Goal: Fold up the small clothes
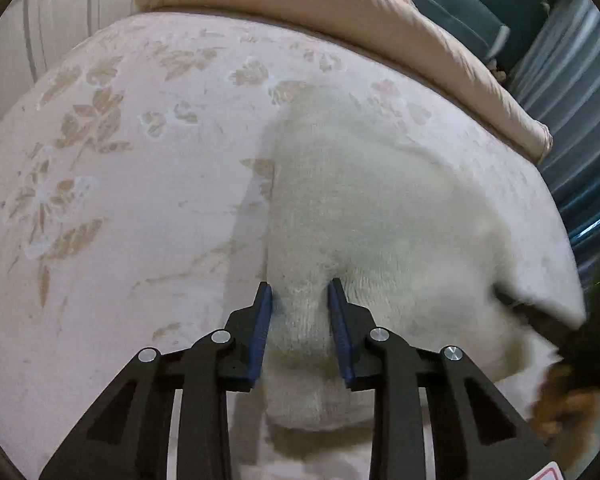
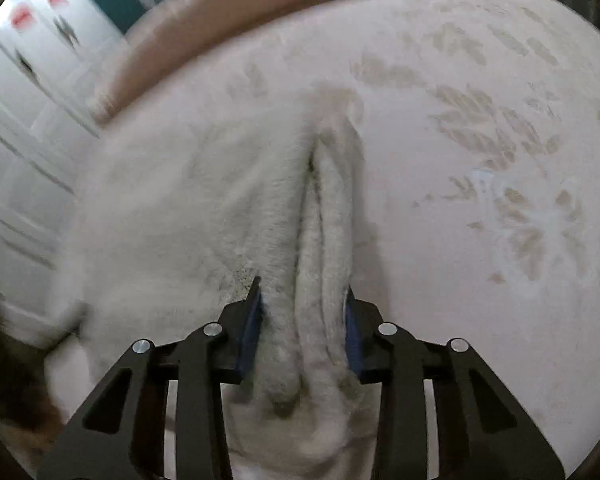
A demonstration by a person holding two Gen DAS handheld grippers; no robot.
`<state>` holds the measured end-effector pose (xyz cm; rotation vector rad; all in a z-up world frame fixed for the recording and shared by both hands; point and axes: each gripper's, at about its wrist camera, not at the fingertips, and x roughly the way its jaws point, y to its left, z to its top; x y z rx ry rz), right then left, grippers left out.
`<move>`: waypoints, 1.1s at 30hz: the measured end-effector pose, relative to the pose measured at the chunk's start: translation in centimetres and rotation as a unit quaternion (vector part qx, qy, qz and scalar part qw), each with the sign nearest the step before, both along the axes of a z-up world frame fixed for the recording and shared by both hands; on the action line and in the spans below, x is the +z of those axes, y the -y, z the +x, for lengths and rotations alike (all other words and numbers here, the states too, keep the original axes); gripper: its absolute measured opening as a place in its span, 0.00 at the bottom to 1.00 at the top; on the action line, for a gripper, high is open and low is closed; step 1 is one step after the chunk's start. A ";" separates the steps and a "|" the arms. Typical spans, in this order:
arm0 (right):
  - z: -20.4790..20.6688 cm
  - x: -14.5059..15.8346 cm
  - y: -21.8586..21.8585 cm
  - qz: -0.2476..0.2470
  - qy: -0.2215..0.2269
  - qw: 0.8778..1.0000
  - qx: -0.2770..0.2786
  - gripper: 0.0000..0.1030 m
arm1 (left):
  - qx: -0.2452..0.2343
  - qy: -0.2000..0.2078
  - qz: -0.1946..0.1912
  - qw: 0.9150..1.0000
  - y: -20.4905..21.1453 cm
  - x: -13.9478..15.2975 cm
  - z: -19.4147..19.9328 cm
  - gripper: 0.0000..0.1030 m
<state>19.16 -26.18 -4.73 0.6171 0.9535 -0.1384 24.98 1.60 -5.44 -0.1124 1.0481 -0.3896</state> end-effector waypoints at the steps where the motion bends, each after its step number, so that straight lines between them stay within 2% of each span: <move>1: -0.5 1.2 -0.1 0.000 0.010 1.000 -0.005 0.32 | 0.005 0.006 0.005 1.000 -0.2 0.6 -0.5 0.26; 4: -2.6 6.3 -2.1 -0.050 0.071 0.996 0.002 0.28 | 0.019 0.020 0.003 1.000 -0.9 3.1 -2.0 0.24; 6: -3.0 7.5 -4.0 -0.083 0.077 0.993 0.034 0.27 | 0.015 0.041 0.017 0.999 -0.3 4.2 -3.2 0.24; 8: -2.0 5.4 -5.2 -0.116 0.034 0.990 0.066 0.26 | -0.002 0.030 0.043 0.999 1.0 3.1 -3.7 0.24; 10: -1.5 0.4 -5.1 -0.131 -0.047 0.987 0.080 0.21 | -0.013 0.007 0.068 0.998 1.8 1.1 -3.6 0.24; 11: -2.0 -1.7 -4.8 -0.115 -0.068 0.988 0.077 0.21 | -0.016 -0.007 0.082 0.996 2.0 0.0 -3.7 0.26; 12: -2.5 -1.3 -4.5 -0.101 -0.056 0.991 0.065 0.21 | -0.011 -0.009 0.088 0.996 2.0 -0.4 -4.1 0.26; 16: -4.4 2.9 -4.1 -0.091 -0.002 0.995 0.047 0.20 | -0.002 -0.007 0.077 0.997 1.2 0.2 -4.9 0.27; 18: -4.1 1.8 -4.0 -0.100 -0.025 0.993 0.053 0.20 | 0.003 -0.011 0.082 0.997 1.2 -0.4 -4.8 0.32; 20: -3.0 -2.3 -3.5 -0.111 -0.083 0.988 0.068 0.20 | 0.009 -0.015 0.084 0.996 1.3 -0.8 -4.7 0.32; 21: -3.0 -2.2 -3.7 -0.112 -0.077 0.989 0.066 0.20 | 0.012 -0.017 0.084 0.996 1.3 -0.6 -4.9 0.32; 23: -3.5 0.2 -3.7 -0.096 -0.050 0.993 0.056 0.22 | 0.019 -0.008 0.077 0.997 1.0 0.7 -5.5 0.32; 24: -3.8 1.4 -3.4 -0.087 -0.027 0.995 0.048 0.26 | 0.025 0.000 0.060 0.998 0.5 1.8 -6.0 0.36; 25: -4.0 2.3 -3.1 -0.080 -0.008 0.996 0.040 0.35 | 0.030 0.002 0.042 0.999 0.0 2.4 -6.1 0.40; 26: -3.9 2.9 -2.7 -0.073 0.002 0.997 0.034 0.40 | 0.034 0.003 0.028 0.999 -0.3 2.8 -6.0 0.48; 28: -3.1 2.8 -2.0 -0.065 -0.005 0.997 0.030 0.42 | 0.042 0.001 0.005 0.999 -0.8 3.3 -5.3 0.51; 30: -2.0 0.6 -1.5 -0.047 -0.040 0.998 0.033 0.44 | 0.050 -0.004 0.010 0.999 -0.7 2.9 -4.0 0.51; 31: -1.5 -0.5 -1.7 -0.040 -0.058 0.997 0.037 0.36 | 0.051 -0.005 0.013 0.999 -0.5 2.7 -3.6 0.51; 33: -1.2 -0.5 -2.0 -0.029 -0.054 0.997 0.048 0.17 | 0.048 -0.021 0.032 0.998 0.0 1.5 -2.5 0.50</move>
